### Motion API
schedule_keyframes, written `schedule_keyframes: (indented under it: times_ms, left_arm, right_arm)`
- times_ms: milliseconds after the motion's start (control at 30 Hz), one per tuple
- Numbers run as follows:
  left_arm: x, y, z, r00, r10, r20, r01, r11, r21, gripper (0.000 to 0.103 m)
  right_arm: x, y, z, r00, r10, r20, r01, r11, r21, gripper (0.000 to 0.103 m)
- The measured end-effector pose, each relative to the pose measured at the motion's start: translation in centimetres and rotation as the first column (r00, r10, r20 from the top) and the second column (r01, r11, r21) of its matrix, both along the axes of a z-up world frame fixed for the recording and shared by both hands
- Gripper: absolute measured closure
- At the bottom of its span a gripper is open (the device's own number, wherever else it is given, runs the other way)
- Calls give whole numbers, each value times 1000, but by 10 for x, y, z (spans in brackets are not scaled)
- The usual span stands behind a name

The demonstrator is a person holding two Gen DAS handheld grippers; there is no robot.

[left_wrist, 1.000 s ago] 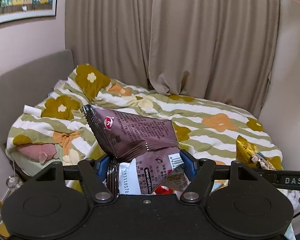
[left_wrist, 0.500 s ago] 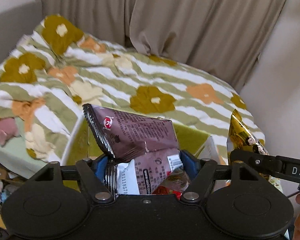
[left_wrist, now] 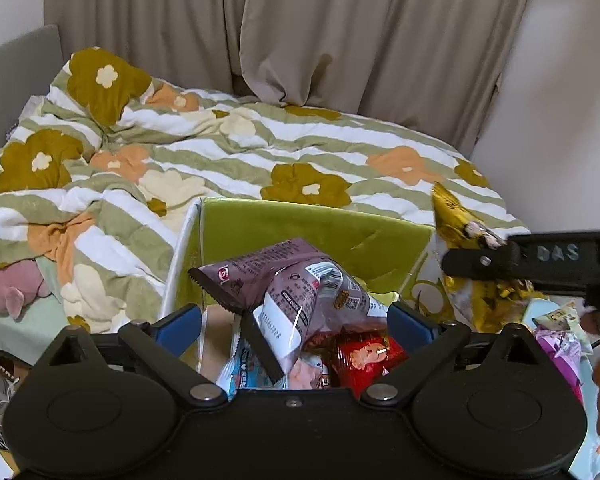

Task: Organize snacks
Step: 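Carry both bags into the cardboard box and open both tools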

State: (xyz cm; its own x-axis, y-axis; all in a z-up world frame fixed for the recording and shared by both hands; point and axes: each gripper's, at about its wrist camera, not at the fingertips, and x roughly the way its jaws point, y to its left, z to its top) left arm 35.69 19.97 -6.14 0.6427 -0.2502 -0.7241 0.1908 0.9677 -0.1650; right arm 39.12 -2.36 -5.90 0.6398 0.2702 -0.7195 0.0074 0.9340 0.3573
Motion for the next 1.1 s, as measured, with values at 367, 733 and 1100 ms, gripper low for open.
schedule_keyframes:
  times_ms: [367, 733, 1100]
  left_arm:
    - [-16, 10, 9, 999, 43, 29, -44, 998, 38, 2]
    - [-27, 4, 6, 998, 51, 33, -53, 996, 67, 2]
    - [-49, -2, 34, 994, 47, 99, -52, 997, 49, 2]
  right_arm:
    - [27, 11, -5, 999, 31, -14, -30, 999, 36, 17]
    - [1, -8, -11, 1000, -23, 10, 22, 996, 89, 0]
    - [-36, -16, 21, 998, 0, 69, -5, 998, 69, 0]
